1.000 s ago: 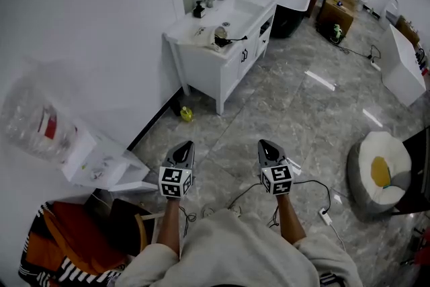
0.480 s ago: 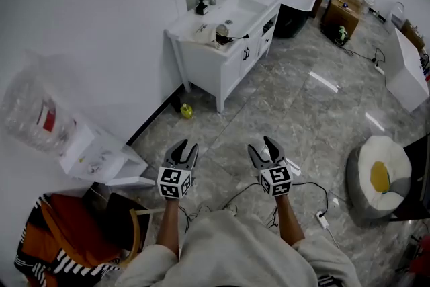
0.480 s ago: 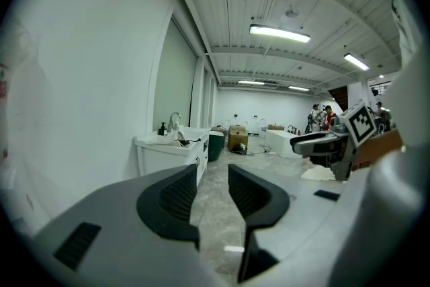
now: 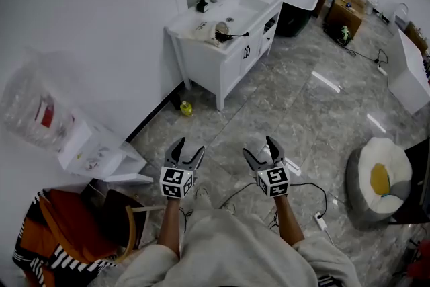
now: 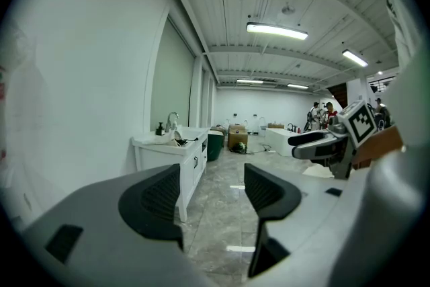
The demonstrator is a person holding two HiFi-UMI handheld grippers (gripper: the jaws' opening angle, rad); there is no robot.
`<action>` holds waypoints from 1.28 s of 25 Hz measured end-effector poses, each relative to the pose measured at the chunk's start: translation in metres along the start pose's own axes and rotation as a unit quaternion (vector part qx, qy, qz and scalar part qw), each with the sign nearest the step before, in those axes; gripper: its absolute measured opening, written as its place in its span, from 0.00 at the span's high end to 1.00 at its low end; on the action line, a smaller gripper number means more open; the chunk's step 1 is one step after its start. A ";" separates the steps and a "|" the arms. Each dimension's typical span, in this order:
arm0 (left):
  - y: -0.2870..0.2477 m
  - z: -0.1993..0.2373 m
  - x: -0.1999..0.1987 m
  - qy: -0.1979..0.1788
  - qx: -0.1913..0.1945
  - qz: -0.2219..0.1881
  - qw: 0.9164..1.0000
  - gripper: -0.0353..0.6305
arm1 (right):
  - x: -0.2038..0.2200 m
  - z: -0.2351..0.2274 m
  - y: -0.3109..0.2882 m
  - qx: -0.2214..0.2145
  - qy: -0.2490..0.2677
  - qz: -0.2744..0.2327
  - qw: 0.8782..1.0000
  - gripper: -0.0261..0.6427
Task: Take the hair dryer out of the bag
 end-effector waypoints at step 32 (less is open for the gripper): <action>-0.217 0.126 -0.046 0.011 0.042 0.000 0.999 0.53 | -0.041 -0.103 -0.203 0.032 0.014 0.019 0.999 0.42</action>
Point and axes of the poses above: the fingertips, and each gripper's own axes: y backward along the fingers, z to its left, x out of its underside, the point moved 5 cm from there along y, backward along the fingers, and after that the axes turned 5 degrees about -z, right-handed, at the moved point
